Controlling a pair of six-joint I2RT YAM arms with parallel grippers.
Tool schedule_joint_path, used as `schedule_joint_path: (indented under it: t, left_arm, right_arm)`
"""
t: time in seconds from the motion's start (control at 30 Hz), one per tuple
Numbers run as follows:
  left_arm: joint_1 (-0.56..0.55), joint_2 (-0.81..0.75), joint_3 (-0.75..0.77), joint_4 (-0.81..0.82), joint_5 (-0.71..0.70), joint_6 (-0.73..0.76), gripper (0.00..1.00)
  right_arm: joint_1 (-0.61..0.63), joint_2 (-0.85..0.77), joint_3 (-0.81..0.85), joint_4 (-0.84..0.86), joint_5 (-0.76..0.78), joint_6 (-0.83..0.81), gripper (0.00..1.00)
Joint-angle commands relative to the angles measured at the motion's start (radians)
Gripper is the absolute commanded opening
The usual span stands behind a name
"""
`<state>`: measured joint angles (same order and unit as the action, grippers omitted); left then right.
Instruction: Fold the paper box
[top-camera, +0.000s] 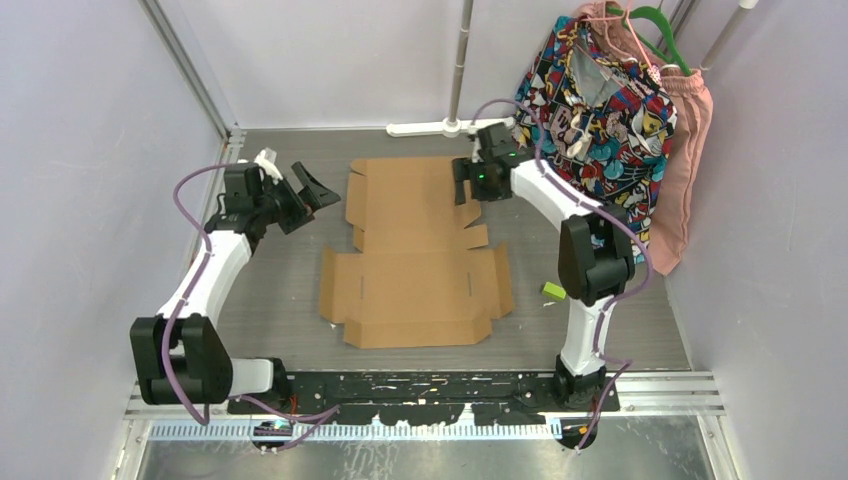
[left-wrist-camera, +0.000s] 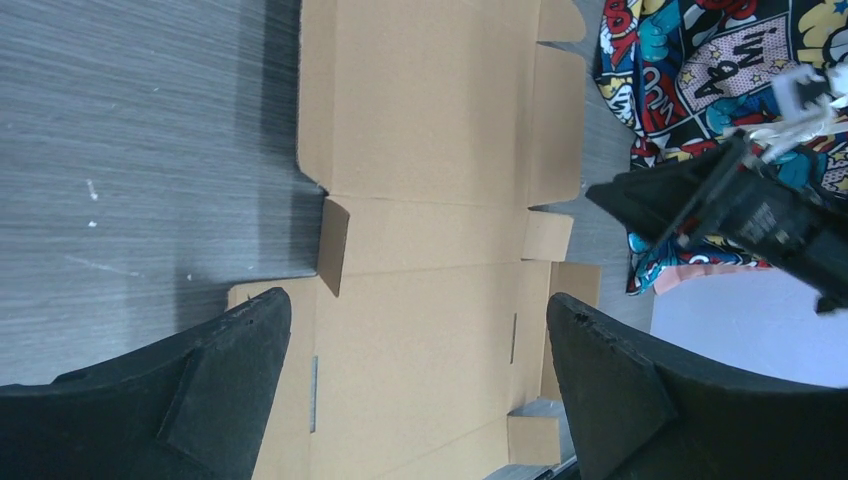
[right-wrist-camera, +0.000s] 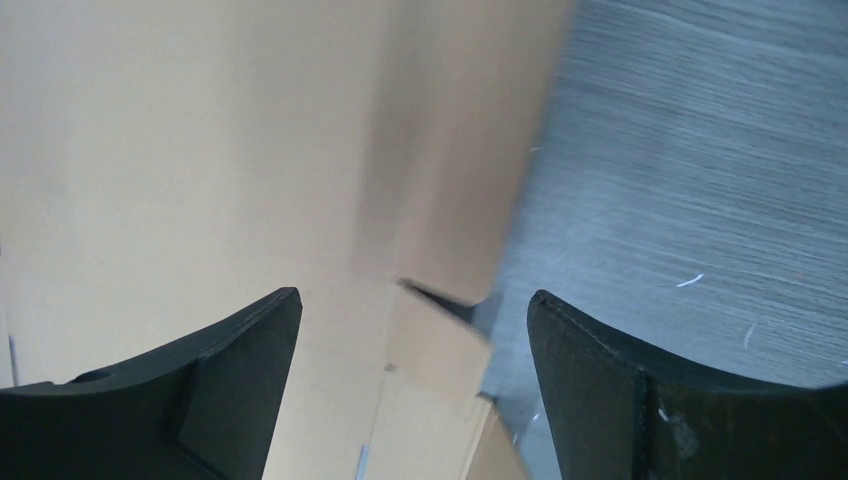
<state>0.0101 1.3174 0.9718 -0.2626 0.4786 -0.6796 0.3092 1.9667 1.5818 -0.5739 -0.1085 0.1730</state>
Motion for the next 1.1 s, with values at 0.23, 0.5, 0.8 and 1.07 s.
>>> schedule_joint_path:
  t: [0.23,0.5,0.8,1.07]
  left_arm:
    - [-0.001,-0.108,0.045,-0.143,-0.051,0.034,0.98]
    - [-0.001,-0.139,0.038,-0.191,-0.063,0.031,0.98]
    - [0.033,-0.173,0.025,-0.295,-0.178,0.007,1.0]
    - [0.323,-0.233,-0.146,-0.147,0.041,-0.142,1.0]
  right_arm:
    - [0.178,-0.203,-0.059,-0.134,-0.008,-0.066,0.89]
    - [0.529,-0.406,-0.222,-0.139,0.005,-0.089,0.88]
    - [0.991,-0.577,-0.531,0.163,0.375,0.009,0.83]
    - [1.153,-0.37,-0.469,0.376,0.653,0.053,0.83]
